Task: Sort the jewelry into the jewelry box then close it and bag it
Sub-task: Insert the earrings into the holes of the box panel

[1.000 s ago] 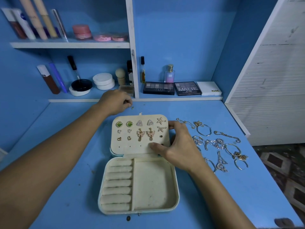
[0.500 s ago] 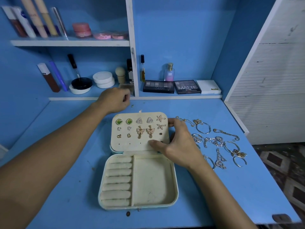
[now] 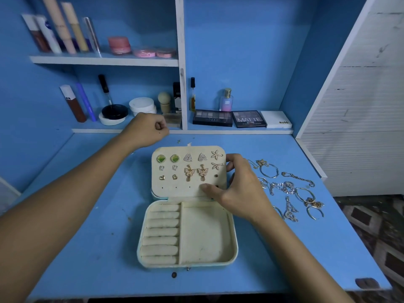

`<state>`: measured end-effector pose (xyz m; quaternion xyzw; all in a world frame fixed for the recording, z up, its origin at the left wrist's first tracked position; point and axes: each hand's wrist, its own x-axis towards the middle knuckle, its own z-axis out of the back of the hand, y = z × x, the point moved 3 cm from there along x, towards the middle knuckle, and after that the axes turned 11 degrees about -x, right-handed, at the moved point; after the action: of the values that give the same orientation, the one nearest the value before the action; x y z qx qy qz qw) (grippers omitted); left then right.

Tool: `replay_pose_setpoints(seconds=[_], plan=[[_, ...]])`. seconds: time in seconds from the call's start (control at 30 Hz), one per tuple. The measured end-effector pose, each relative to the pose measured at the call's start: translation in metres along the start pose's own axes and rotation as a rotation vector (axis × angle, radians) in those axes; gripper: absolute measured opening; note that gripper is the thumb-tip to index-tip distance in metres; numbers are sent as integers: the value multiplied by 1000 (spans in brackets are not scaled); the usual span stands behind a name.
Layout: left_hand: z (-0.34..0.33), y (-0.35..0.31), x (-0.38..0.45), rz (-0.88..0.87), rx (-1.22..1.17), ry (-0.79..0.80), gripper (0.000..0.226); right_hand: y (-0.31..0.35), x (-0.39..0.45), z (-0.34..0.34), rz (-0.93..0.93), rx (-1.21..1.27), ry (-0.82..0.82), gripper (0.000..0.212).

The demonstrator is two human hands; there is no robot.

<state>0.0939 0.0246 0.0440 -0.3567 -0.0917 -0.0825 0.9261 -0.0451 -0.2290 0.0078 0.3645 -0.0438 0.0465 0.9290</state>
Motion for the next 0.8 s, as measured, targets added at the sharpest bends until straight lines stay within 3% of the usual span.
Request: replay_pose_setpoints(seconds=[0.4,0.8], plan=[[8,-20,-20,12,-170,-13,10,4,-23,4,178,-9,-191,56],[0,-36,-39,18,-202,135,10,-4,-27,1,451,-193,-295,61]])
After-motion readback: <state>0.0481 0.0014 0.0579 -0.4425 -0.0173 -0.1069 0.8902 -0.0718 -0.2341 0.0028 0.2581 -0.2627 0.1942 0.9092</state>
